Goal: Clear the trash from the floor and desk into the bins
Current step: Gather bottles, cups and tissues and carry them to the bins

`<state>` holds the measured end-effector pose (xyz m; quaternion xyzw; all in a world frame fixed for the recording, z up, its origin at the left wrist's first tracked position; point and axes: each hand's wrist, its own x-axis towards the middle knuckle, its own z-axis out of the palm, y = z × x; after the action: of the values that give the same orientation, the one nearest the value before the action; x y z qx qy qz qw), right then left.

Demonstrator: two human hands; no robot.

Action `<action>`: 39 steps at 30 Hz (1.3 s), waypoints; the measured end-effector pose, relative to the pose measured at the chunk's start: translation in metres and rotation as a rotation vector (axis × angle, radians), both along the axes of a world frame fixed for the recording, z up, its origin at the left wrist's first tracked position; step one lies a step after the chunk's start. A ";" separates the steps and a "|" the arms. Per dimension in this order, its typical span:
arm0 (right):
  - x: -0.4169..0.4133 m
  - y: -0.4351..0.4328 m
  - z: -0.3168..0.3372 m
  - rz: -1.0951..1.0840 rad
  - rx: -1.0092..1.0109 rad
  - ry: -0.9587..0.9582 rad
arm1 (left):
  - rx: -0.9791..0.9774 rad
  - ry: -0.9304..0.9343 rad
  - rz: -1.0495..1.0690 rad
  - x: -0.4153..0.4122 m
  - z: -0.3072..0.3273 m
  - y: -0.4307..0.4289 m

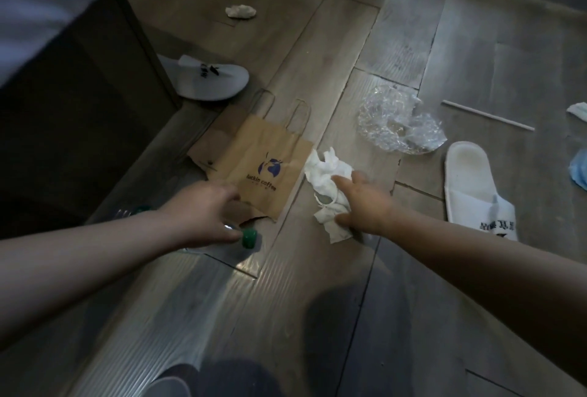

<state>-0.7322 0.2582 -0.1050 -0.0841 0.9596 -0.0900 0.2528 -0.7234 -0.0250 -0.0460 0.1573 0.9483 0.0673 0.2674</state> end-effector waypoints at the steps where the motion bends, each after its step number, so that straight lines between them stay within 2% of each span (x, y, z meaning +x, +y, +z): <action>1: 0.001 -0.001 -0.001 0.008 0.001 0.016 | -0.023 0.001 -0.006 0.001 -0.002 -0.003; 5: 0.000 -0.002 -0.003 -0.042 -0.079 0.011 | -0.063 -0.044 -0.011 0.003 -0.008 -0.015; 12: -0.012 -0.021 0.012 -0.235 -0.499 0.089 | -0.078 -0.068 0.002 0.004 -0.018 -0.020; 15: -0.027 -0.040 0.023 -0.270 -0.582 0.125 | -0.067 -0.085 0.015 0.003 -0.020 -0.020; 21: -0.061 -0.078 0.025 -0.338 -0.516 0.115 | -0.039 -0.104 0.044 0.001 -0.024 -0.020; 24: -0.071 -0.093 0.010 -0.360 -0.286 0.075 | -0.025 -0.121 0.064 0.001 -0.026 -0.021; 26: -0.072 -0.099 -0.002 -0.400 -0.142 0.120 | -0.017 -0.123 0.074 0.000 -0.028 -0.022; 30: -0.070 -0.098 -0.018 -0.444 -0.254 0.151 | -0.007 -0.114 0.089 0.000 -0.031 -0.024; 39: -0.081 -0.093 -0.029 -0.359 -0.224 0.170 | 0.009 -0.128 0.117 -0.005 -0.033 -0.024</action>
<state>-0.8129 0.1647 -0.1342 0.0532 0.9611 -0.2323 0.1398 -0.7281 -0.0494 -0.0787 0.0981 0.9364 0.0969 0.3226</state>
